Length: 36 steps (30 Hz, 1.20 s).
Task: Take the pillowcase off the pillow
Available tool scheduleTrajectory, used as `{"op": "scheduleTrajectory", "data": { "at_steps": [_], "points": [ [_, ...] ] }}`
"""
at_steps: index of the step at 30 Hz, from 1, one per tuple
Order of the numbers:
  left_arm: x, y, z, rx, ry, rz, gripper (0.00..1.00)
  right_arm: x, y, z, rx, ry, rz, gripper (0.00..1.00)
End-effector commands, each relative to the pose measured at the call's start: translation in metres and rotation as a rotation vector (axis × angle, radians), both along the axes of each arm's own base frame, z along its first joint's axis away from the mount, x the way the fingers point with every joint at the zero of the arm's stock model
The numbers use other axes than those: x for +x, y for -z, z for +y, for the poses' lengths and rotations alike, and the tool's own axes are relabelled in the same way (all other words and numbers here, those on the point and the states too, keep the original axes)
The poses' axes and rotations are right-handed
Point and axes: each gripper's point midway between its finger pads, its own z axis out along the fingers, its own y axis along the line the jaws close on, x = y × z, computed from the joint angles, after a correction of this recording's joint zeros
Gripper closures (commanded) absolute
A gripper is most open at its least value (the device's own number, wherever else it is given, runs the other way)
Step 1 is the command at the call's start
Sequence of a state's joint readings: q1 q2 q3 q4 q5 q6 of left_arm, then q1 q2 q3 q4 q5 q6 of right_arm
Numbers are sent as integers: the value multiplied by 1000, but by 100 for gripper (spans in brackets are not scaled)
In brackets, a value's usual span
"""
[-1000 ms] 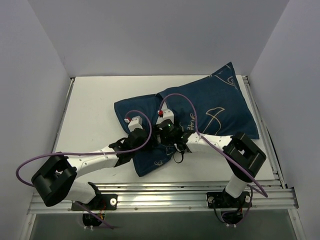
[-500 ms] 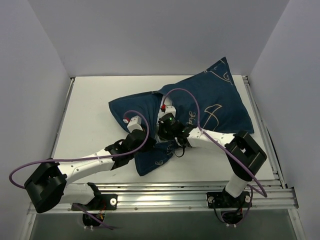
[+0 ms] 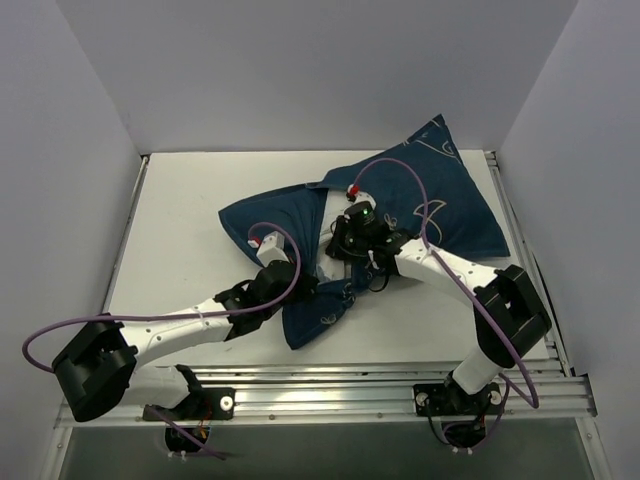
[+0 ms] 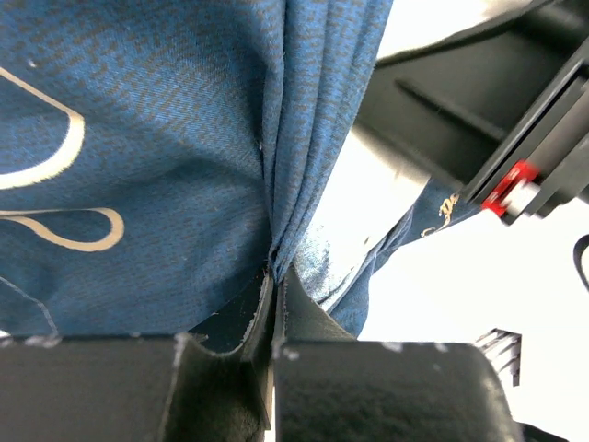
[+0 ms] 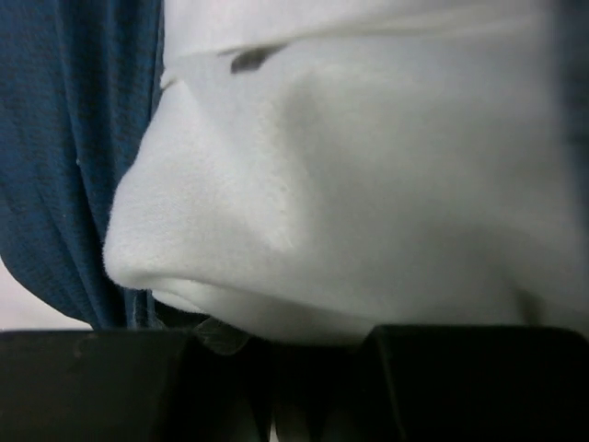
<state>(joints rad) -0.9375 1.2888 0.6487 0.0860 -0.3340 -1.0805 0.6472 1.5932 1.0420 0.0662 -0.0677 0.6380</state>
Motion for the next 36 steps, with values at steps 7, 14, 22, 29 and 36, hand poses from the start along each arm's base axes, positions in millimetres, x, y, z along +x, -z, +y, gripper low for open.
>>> {"op": "scheduleTrajectory", "data": {
  "at_steps": [7,14,22,29,36],
  "points": [
    [-74,69,30,247,146,255,98,129,-169,-98,220,459,-438,100],
    [-79,76,40,268,135,278,98,145,-204,-120,285,492,-474,100],
    [-71,82,53,343,81,274,98,141,-241,-135,319,438,-481,100],
    [-46,84,65,345,-29,261,98,97,-227,-112,335,251,-409,100],
    [-2,74,78,324,-140,202,98,14,-190,-79,195,43,-331,100]
  ]
}}
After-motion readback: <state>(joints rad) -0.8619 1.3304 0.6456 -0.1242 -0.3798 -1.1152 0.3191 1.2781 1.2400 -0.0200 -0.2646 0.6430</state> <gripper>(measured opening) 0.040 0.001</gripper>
